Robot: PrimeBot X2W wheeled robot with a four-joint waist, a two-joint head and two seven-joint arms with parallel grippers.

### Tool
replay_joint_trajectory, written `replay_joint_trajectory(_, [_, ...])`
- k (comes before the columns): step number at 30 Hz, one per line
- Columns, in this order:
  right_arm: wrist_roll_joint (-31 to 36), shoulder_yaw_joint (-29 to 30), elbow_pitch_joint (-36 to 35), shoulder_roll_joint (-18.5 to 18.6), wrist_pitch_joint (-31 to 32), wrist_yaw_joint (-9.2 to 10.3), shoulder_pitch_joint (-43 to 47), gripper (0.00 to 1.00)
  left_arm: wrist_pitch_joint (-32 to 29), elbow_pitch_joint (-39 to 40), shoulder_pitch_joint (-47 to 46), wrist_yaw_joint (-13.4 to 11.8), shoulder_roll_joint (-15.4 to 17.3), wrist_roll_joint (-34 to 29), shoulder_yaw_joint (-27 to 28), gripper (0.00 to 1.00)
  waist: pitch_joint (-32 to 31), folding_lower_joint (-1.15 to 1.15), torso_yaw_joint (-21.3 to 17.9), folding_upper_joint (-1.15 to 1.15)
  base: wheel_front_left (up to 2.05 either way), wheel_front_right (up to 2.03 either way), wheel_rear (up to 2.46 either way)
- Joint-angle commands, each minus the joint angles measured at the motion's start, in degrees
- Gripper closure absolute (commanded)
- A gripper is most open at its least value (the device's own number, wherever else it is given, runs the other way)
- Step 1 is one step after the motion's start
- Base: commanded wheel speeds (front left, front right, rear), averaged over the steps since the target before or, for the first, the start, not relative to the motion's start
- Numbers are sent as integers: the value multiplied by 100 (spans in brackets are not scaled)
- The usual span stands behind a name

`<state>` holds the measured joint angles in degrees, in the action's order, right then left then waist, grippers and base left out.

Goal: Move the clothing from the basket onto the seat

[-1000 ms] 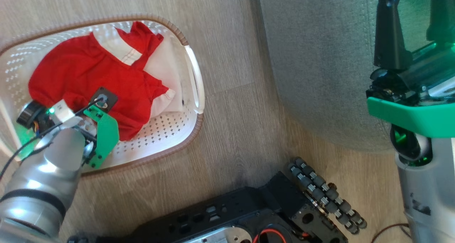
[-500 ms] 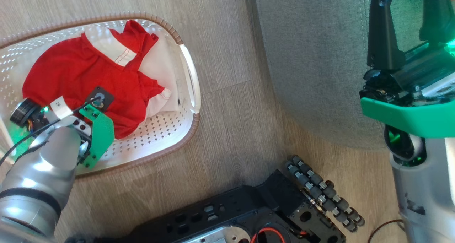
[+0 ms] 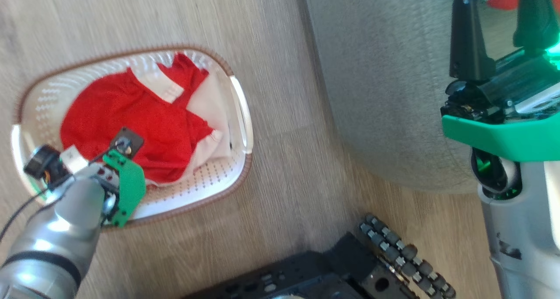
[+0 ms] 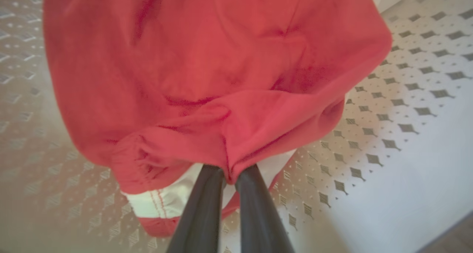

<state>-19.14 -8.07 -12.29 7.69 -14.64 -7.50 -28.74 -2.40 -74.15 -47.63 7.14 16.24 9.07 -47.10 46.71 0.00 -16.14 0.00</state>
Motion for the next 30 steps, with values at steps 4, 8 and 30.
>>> replay_joint_trajectory(4, [-15,-48,-86,57,-36,1,273,0,297,22,288,34,87,264,203,100,-622,0,103,0,0,0,0])
replay_joint_trajectory(8, [-55,-18,-27,80,-36,1,371,0,661,22,449,34,15,489,246,100,-1081,0,162,0,0,0,0])
replay_joint_trajectory(30, [-213,109,377,411,-36,1,1469,0,1721,694,842,35,-780,1735,602,100,-3325,0,817,0,0,0,0])
